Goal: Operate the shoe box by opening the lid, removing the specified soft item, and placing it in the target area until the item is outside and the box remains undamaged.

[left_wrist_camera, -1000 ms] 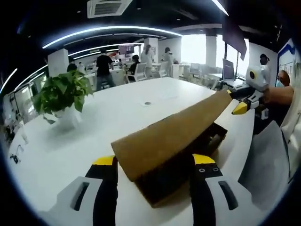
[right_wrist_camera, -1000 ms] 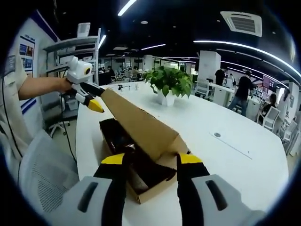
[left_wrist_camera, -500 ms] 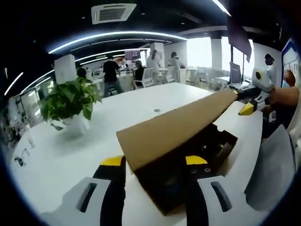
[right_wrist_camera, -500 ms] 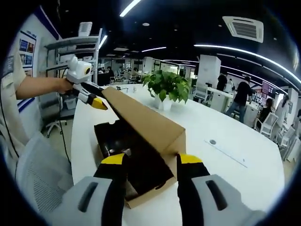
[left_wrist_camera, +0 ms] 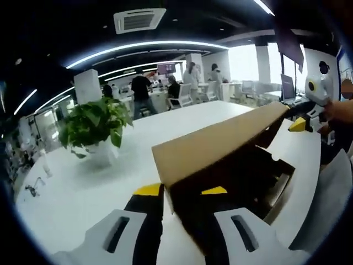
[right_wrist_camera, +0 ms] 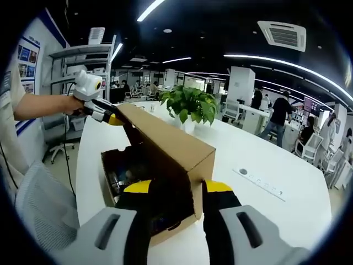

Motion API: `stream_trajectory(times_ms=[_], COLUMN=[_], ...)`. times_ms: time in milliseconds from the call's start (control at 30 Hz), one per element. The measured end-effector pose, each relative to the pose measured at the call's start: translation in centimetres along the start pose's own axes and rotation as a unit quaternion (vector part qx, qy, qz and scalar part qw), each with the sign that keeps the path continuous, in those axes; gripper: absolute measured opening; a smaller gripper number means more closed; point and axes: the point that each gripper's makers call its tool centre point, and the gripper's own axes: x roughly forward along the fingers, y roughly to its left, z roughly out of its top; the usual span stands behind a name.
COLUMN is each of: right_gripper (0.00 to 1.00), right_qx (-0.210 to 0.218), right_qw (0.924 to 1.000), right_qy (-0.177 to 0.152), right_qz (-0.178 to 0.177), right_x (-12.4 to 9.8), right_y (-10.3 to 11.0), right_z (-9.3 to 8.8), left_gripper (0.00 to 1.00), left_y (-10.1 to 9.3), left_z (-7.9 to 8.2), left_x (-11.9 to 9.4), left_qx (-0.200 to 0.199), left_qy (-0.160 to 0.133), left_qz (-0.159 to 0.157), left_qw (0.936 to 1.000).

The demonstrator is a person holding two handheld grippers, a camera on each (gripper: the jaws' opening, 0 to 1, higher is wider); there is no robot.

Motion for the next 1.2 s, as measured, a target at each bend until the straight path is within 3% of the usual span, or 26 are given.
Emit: stream_trajectory(times_ms=[200, 667, 1200], right_gripper=[0.29, 0.21, 0.14], right_qx=[0.003, 0.007, 0.021], right_qw=[1.0, 0.9986, 0.9953], right_qy=[-0.005, -0.017, 0.041], right_qz=[-0.008, -0.049, -0.086], right_x=[0.4, 1.3, 2.1], right_y=[-0.6, -2.6, -4.1], right_z=[0.5, 0.8, -4.5], left_gripper=[0.02, 0.01, 0.0], left_y=[1.5, 2.2, 3.1], left_z=[0.5, 1.4, 2.2], left_x=[0.6, 1.5, 2.9], left_qx=[-0.001, -0.021, -0.031], left_qy=[-0.006, -0.011, -0.019], left_qz=[0.032, 0.045, 0.049], left_qw=[0.9995, 0.9987, 0.9982])
